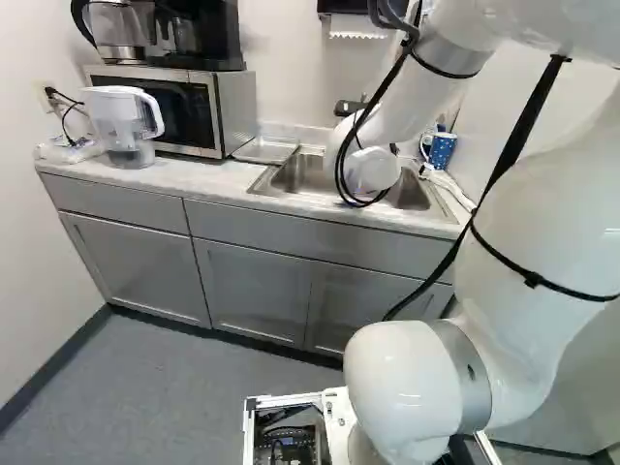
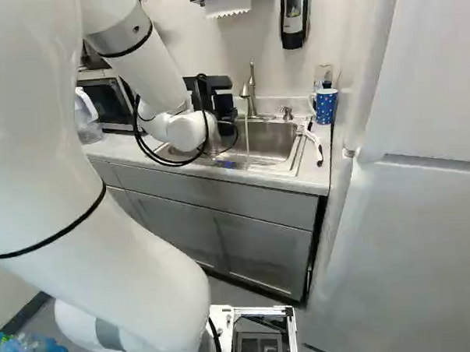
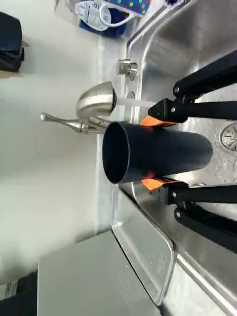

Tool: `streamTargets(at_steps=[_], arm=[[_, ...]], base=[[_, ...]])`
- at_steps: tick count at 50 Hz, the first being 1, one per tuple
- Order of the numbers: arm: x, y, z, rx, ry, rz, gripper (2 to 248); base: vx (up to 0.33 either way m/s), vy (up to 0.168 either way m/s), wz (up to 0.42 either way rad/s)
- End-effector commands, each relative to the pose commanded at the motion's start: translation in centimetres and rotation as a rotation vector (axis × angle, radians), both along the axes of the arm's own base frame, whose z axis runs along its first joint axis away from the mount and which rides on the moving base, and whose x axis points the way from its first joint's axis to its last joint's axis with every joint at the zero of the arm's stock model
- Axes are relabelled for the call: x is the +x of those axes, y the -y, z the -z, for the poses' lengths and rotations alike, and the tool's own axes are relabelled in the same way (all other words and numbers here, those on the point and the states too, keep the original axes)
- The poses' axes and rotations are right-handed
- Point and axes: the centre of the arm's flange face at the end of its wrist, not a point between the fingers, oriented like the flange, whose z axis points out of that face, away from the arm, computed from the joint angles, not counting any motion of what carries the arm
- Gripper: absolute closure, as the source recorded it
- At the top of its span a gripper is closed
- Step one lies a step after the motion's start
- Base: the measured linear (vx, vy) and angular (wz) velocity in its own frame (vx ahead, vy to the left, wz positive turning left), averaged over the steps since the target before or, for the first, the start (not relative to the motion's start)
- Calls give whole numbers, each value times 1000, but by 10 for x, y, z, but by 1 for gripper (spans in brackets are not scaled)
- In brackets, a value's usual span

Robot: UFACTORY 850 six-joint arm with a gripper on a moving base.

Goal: Rinse the cup and place it in the tray

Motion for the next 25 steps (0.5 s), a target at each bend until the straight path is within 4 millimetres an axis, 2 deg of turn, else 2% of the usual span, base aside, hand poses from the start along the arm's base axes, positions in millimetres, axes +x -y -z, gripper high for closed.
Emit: streamTargets(at_steps=[25], arm=[[4,36,23,1,-26,79,129]], base=[[0,0,0]])
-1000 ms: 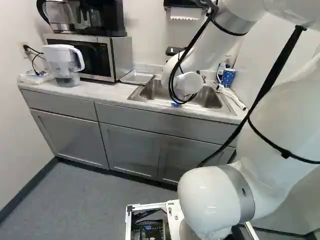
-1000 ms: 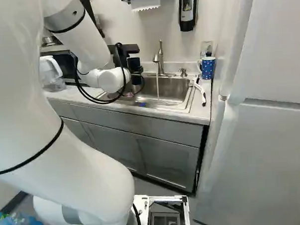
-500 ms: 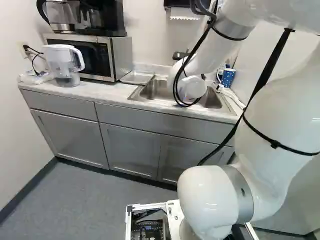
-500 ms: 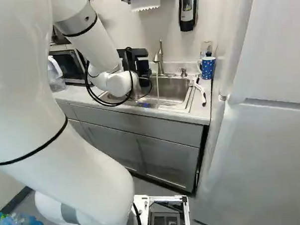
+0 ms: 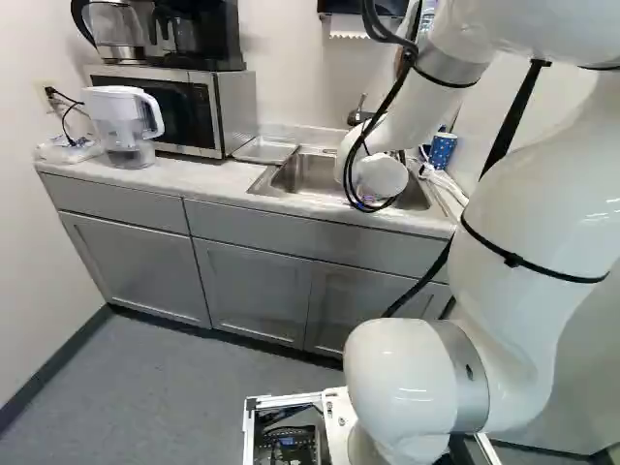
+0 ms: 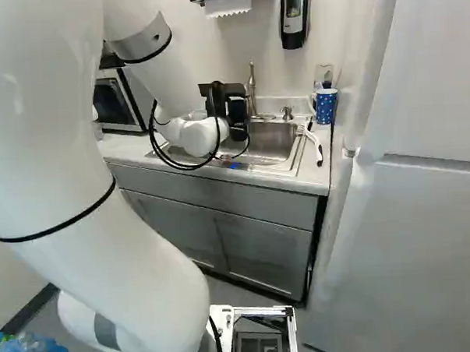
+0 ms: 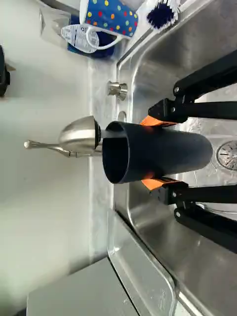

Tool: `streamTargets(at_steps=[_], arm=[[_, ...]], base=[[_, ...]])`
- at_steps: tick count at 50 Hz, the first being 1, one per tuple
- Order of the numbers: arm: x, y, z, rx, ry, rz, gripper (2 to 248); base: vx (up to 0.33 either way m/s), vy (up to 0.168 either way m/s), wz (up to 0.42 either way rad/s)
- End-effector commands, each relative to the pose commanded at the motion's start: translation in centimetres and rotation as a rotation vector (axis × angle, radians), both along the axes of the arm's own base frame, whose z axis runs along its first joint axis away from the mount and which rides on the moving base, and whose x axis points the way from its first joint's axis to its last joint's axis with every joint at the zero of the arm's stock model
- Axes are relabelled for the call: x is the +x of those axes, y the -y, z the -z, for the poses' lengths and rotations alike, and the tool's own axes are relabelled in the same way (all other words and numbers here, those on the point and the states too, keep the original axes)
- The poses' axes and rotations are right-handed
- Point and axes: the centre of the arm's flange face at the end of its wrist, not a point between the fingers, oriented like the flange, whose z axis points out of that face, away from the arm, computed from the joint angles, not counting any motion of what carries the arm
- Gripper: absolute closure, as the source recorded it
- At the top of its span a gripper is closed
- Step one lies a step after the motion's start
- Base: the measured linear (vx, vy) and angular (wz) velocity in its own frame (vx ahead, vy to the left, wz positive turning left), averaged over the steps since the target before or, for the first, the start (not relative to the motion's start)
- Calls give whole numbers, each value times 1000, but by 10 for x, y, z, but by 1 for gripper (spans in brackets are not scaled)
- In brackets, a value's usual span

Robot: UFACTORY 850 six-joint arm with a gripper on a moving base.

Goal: Rinse the cup and place it in the tray

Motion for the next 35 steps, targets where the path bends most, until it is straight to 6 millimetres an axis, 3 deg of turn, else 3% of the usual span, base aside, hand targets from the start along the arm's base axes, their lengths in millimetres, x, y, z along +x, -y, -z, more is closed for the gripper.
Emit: streamTargets(at_steps=[18,35], arm=[[-1,26,10,2,-17,57,129],[-1,26,10,2,-17,57,129]], base=[[0,0,0],[0,0,0]])
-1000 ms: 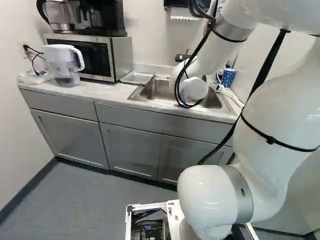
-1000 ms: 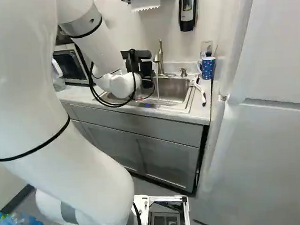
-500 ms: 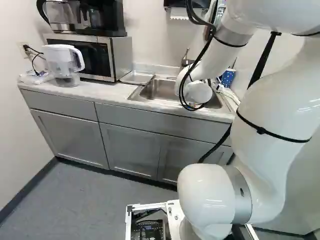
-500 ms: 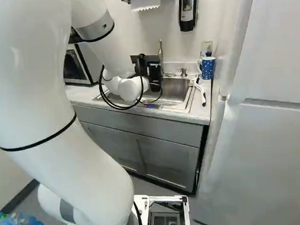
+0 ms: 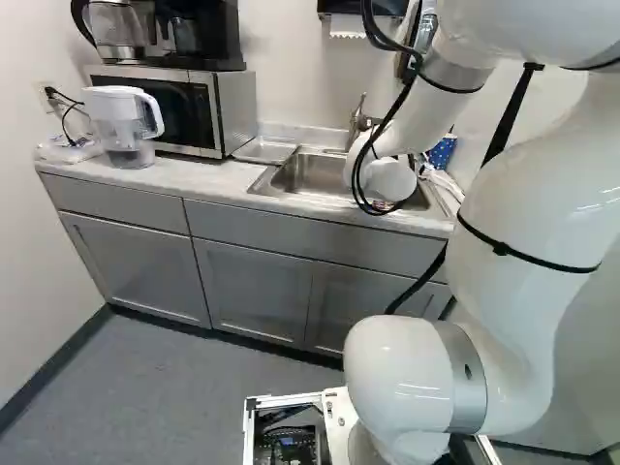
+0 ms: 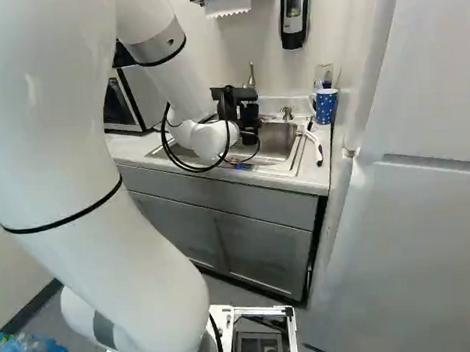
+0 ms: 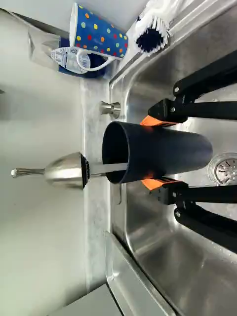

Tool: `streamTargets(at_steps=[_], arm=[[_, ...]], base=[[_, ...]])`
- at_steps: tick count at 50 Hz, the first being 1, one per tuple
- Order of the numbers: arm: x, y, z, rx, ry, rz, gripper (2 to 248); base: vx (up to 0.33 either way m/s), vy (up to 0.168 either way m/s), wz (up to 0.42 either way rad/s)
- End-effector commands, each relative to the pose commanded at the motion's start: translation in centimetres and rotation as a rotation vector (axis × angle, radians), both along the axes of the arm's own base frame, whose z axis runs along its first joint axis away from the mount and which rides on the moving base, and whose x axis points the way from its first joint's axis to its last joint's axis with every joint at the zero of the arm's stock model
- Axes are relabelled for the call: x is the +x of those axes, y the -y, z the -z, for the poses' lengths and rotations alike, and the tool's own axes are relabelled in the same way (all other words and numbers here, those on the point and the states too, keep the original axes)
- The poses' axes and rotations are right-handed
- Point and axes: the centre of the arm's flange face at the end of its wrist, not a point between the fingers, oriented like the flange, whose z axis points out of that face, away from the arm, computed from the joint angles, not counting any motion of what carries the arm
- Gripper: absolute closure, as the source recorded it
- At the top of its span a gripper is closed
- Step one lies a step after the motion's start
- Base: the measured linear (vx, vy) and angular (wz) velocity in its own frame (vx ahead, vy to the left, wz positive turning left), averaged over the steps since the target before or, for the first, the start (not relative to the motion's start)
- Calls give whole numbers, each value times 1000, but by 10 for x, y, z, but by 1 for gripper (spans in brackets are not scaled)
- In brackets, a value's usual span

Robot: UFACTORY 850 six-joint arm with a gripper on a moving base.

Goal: Rinse the cup and place it in the tray

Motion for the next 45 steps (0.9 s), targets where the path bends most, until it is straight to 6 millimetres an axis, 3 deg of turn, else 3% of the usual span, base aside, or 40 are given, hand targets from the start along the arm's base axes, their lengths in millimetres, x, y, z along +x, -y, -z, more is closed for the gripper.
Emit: streamTargets(at_steps=[45], arm=[[0,0,0,0,0,0,129]], base=[[0,0,0]])
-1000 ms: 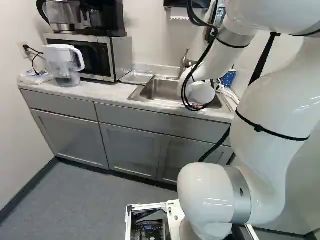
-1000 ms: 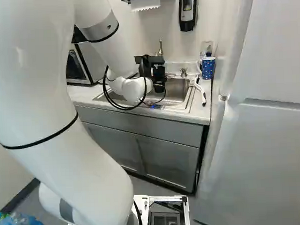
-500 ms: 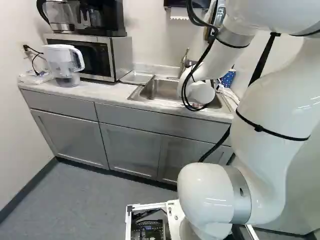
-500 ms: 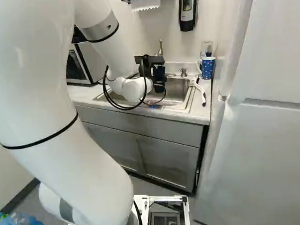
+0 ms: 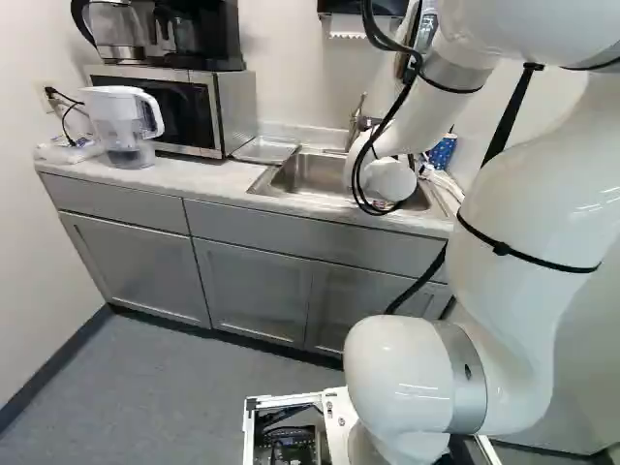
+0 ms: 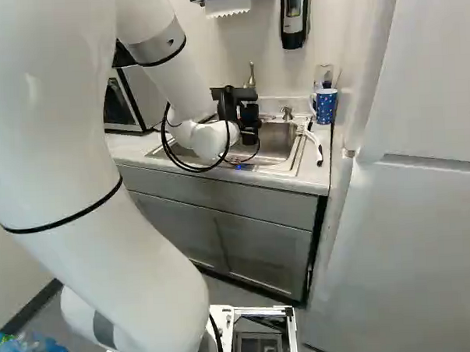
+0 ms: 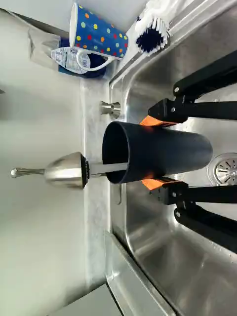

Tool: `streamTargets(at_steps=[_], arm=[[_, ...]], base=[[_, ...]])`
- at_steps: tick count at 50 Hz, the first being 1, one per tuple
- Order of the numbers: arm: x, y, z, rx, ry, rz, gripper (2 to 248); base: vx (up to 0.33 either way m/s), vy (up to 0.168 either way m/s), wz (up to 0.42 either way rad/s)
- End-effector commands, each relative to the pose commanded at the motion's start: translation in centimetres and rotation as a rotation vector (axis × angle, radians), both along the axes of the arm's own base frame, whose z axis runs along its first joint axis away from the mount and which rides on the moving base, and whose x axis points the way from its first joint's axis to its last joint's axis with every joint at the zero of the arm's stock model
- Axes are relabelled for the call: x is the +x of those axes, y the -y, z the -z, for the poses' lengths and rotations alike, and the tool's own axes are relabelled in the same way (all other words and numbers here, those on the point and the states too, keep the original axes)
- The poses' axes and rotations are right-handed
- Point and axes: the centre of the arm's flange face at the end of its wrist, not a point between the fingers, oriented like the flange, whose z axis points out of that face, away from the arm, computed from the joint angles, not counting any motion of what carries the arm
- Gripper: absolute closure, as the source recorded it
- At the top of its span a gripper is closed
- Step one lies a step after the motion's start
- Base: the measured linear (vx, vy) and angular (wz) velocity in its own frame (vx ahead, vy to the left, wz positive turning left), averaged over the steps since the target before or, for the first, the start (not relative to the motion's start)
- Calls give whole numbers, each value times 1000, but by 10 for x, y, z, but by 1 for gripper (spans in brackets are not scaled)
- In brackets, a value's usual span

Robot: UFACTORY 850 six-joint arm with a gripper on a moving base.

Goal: Rinse the cup and place it in the tray

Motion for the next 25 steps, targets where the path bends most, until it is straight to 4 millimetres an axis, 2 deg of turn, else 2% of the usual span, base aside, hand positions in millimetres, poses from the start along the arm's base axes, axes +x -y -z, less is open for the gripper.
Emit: streamTargets(at_steps=[25], arm=[[0,0,0,0,0,0,129]], base=[[0,0,0]])
